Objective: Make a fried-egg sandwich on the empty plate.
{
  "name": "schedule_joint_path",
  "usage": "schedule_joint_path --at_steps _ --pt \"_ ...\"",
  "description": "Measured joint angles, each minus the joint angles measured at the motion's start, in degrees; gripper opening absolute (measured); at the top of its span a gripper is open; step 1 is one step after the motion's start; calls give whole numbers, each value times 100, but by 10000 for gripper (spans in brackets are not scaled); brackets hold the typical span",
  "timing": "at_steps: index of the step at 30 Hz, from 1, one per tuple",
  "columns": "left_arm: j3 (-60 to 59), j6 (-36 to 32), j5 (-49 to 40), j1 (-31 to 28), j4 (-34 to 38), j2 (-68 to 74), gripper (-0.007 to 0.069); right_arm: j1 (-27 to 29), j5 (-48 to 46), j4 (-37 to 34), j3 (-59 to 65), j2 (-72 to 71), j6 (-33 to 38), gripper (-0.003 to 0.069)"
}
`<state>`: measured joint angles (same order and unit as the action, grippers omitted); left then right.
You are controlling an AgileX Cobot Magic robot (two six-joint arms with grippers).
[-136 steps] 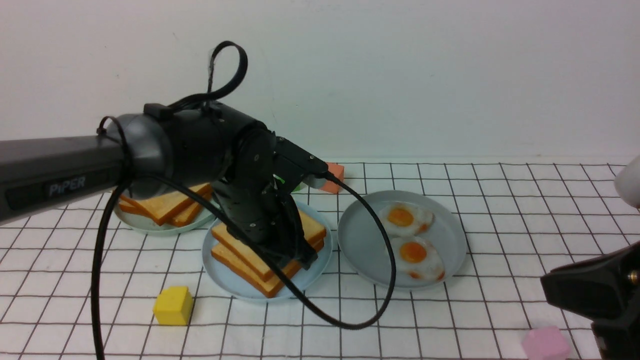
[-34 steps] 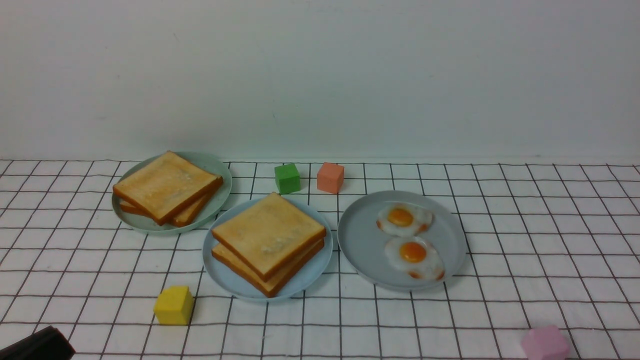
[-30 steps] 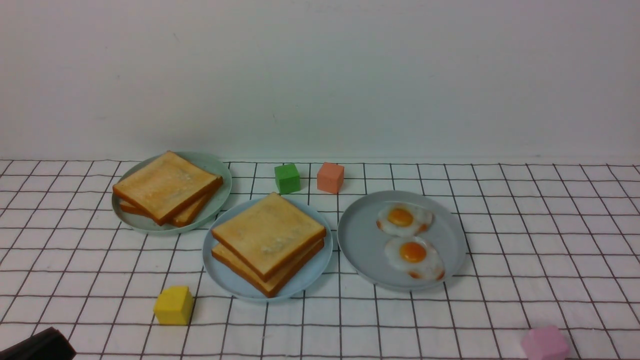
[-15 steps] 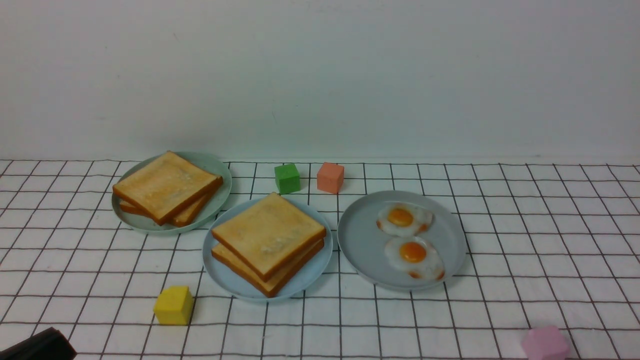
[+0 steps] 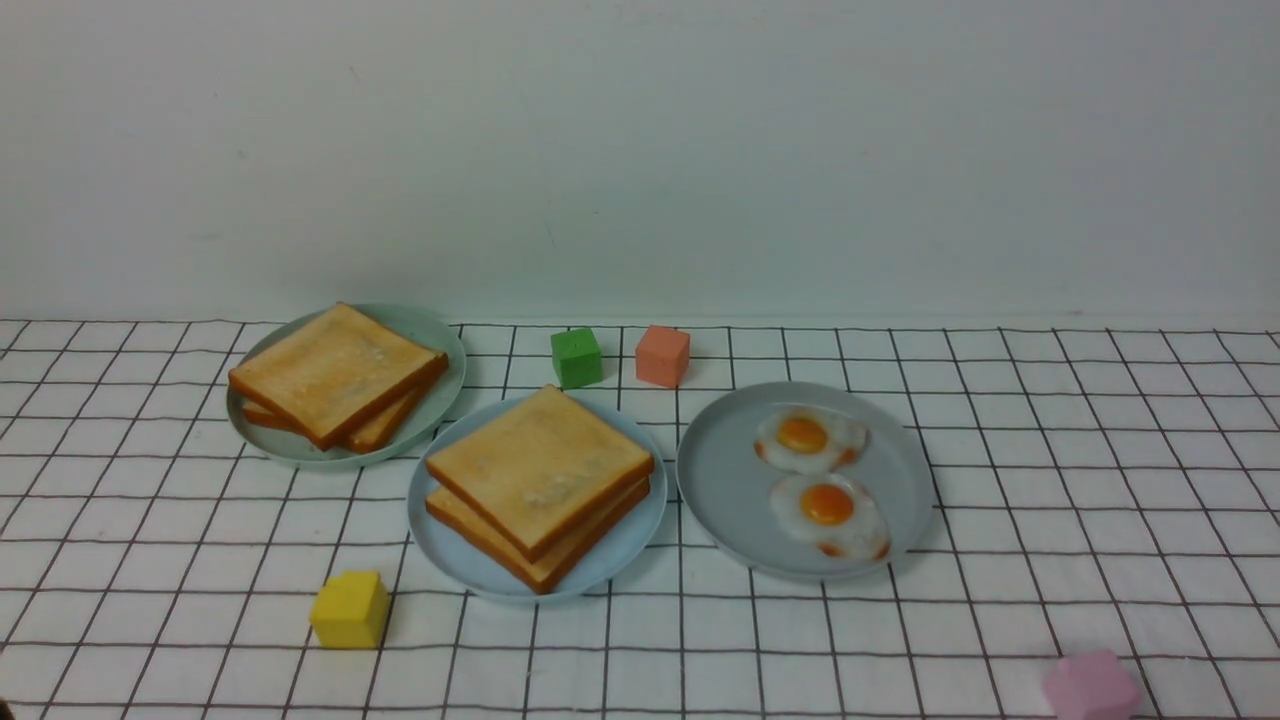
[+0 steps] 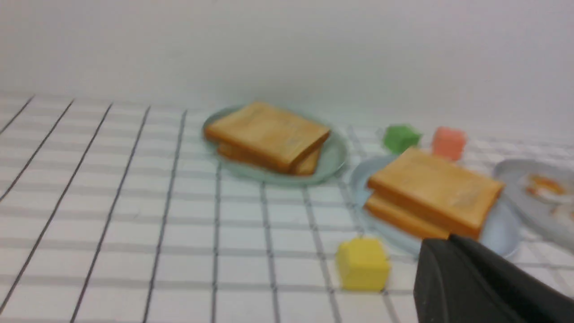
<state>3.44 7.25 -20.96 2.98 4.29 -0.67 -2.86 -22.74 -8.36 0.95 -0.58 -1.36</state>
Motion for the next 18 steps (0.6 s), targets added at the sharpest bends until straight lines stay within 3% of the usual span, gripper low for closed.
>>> schedule_joint_path --at_steps 4,10,18 --pt "-490 190 -211 -351 -1 0 -13 0 0 0 0 0 0 36" --pt "-508 772 -107 -381 57 0 -13 0 0 0 0 0 0 46" --pt "-508 874 -107 -381 86 0 -13 0 0 0 0 0 0 61"
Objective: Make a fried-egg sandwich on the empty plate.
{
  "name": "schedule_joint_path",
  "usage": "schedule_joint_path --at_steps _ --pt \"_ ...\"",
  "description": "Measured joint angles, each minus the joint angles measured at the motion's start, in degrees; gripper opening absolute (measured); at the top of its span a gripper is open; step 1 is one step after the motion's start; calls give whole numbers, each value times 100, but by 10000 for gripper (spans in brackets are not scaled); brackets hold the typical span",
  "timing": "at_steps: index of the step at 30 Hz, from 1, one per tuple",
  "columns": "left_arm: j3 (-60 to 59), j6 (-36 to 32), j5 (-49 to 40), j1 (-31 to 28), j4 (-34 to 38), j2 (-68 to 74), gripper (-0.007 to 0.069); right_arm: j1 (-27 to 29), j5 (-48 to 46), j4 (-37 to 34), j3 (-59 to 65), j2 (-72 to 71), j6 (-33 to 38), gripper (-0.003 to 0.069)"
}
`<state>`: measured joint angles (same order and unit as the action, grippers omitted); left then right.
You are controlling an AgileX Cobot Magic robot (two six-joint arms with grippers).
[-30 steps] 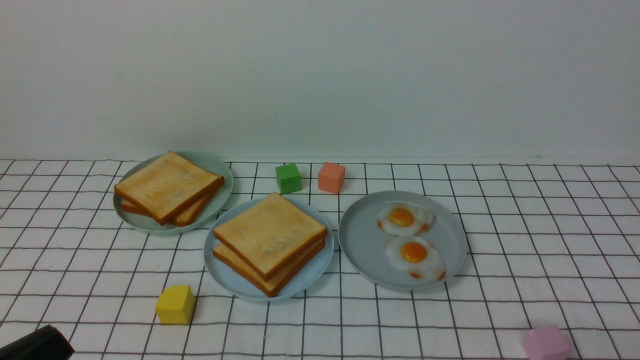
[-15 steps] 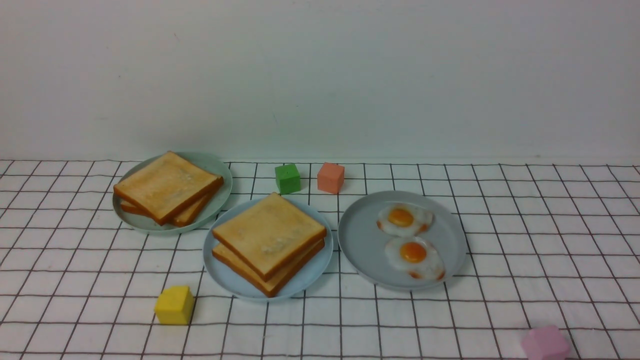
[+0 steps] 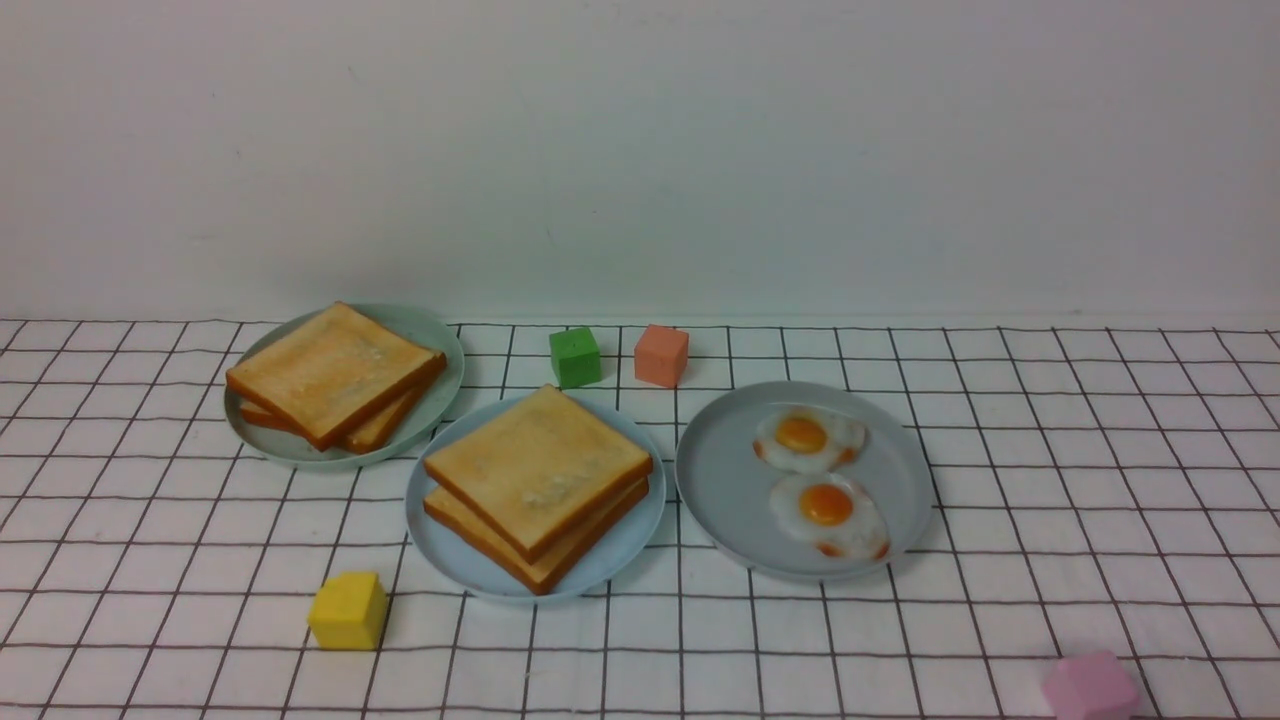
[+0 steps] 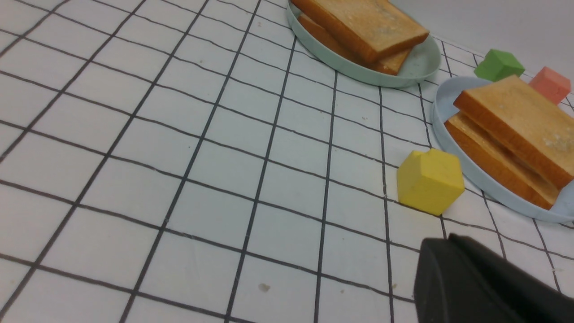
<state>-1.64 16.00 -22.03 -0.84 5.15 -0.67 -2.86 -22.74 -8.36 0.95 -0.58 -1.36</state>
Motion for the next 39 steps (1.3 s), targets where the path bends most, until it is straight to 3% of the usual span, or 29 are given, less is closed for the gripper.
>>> schedule_joint_path --at_steps 39 --pt "0 12 0 0 6 0 -8 0 0 4 0 0 0 115"
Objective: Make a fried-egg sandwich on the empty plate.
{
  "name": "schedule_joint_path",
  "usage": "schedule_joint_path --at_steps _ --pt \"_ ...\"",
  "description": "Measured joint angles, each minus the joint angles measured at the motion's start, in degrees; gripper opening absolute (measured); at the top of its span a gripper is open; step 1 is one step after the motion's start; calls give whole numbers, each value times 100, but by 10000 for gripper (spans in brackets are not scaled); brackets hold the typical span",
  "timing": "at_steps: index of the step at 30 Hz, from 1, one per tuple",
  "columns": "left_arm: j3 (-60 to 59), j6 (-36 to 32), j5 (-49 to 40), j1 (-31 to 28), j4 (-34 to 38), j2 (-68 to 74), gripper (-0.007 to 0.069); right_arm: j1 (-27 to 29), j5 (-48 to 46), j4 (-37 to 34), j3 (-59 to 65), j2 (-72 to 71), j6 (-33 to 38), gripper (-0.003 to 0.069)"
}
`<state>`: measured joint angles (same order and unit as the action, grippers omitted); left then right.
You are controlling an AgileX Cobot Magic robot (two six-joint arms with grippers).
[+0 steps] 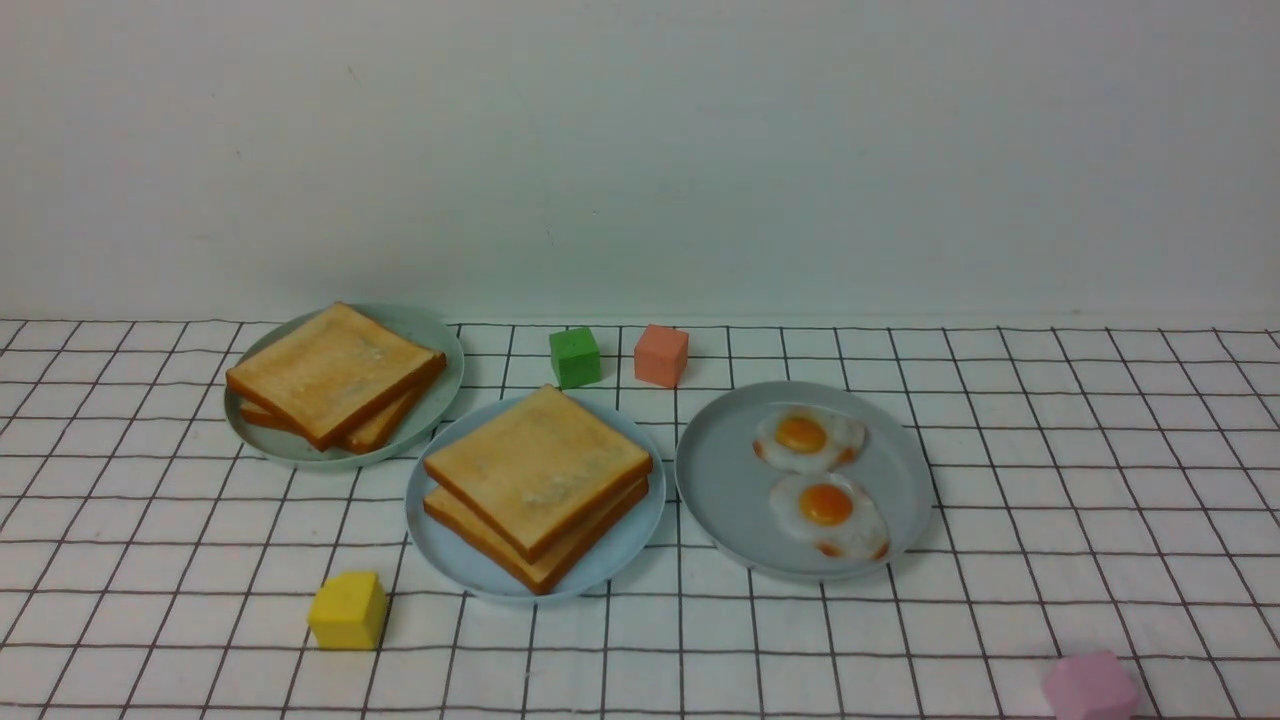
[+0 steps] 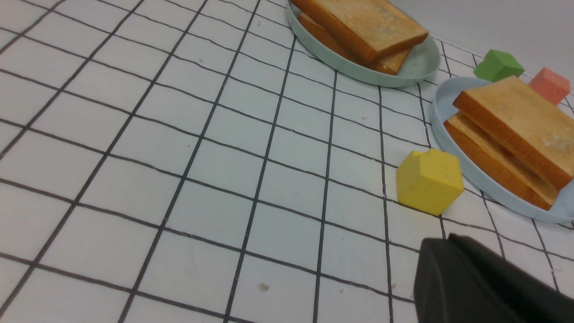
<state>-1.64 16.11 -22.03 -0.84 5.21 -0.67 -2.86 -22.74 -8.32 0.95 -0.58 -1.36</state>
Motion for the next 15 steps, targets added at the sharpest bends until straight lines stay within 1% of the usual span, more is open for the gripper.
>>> schedule_joint_path --at_steps 15 --pt "0 0 0 0 0 0 0 0 0 0 0 0 0 132"
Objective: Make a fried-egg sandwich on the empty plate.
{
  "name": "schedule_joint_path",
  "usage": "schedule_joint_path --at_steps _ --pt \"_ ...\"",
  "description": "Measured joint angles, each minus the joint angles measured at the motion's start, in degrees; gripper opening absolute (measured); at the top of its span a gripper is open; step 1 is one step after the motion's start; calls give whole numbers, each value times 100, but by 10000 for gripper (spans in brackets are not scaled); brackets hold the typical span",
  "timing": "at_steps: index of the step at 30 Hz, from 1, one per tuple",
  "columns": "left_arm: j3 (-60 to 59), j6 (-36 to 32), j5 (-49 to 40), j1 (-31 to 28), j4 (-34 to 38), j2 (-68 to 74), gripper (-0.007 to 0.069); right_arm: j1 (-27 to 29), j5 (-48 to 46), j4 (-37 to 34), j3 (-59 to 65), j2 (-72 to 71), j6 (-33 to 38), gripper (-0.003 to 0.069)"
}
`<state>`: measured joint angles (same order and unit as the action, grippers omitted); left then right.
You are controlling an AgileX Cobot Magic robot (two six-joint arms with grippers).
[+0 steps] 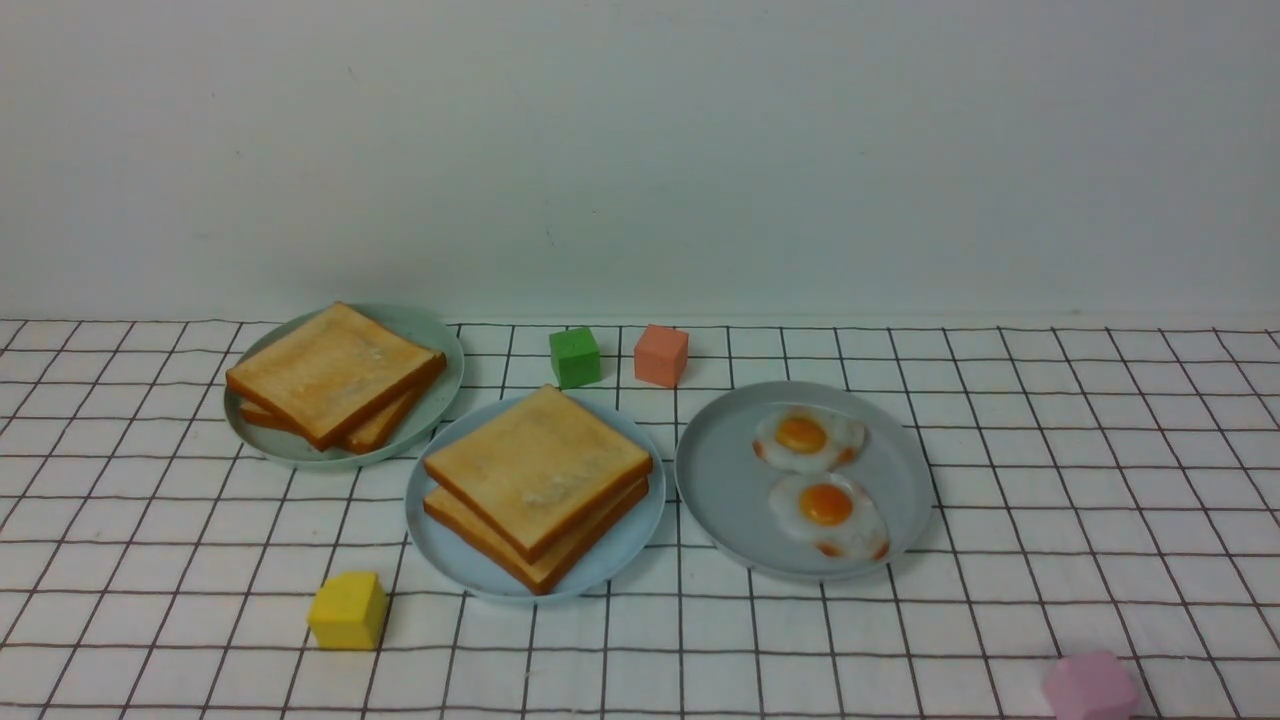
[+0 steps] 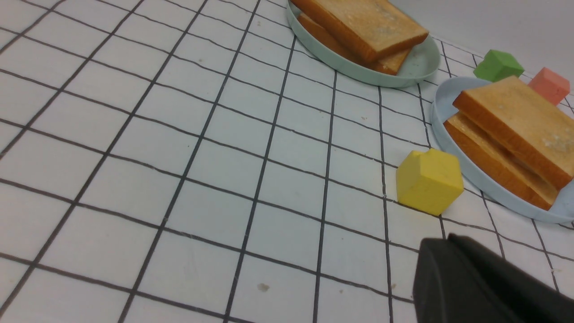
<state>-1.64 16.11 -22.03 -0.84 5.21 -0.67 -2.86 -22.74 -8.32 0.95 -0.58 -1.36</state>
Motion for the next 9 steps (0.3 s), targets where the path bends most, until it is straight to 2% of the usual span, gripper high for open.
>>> schedule_joint_path --at_steps 9 --pt "0 0 0 0 0 0 7 0 0 0 0 0 0 133"
